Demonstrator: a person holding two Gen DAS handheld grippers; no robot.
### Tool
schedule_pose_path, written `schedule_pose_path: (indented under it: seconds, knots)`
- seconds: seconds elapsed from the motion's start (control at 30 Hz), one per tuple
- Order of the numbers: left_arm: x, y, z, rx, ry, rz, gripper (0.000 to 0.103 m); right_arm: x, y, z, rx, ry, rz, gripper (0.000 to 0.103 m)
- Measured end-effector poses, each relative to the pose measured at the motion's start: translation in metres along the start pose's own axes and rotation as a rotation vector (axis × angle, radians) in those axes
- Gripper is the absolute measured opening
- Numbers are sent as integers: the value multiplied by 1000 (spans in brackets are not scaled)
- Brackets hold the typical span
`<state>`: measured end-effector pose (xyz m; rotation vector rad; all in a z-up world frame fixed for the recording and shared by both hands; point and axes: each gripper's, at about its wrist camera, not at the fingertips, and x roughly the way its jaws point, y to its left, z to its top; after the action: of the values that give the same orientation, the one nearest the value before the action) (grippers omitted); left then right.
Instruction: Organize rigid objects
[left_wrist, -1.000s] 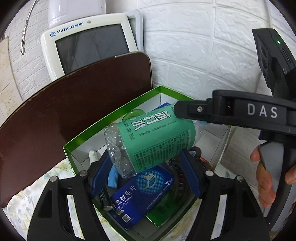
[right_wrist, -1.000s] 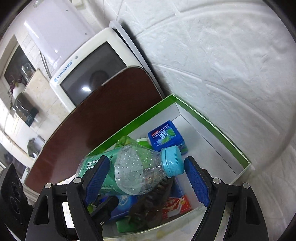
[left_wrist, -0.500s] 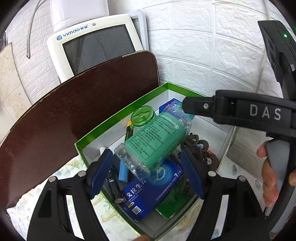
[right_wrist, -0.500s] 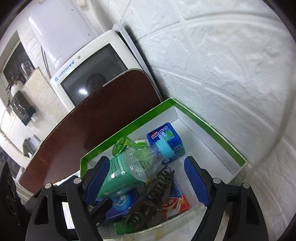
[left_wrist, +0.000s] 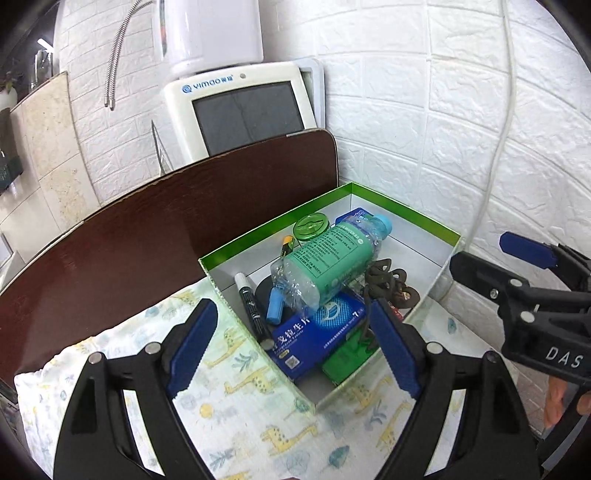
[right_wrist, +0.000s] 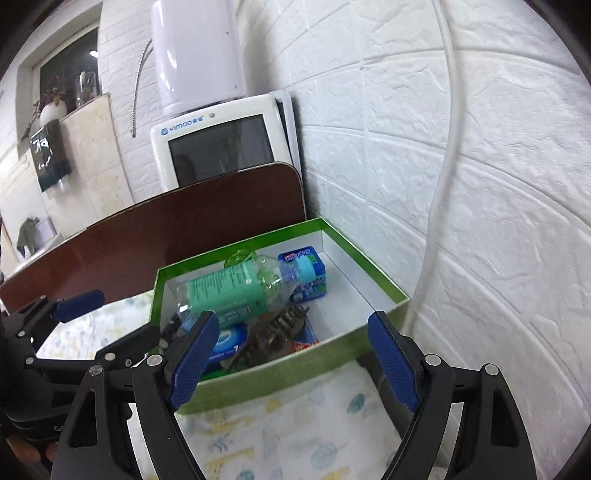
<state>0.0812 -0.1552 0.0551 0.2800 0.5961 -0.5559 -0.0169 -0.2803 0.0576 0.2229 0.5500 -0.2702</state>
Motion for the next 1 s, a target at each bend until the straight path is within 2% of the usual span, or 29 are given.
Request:
schedule_pose_path:
  seconds: [0.43, 1.0]
  knots:
    - [-52, 8, -25, -49, -60, -28, 85, -52, 27, -13, -40, -25, -64, 84]
    - [-70, 9, -41, -57, -68, -27, 87, -69, 25, -27, -32, -7, -103, 84]
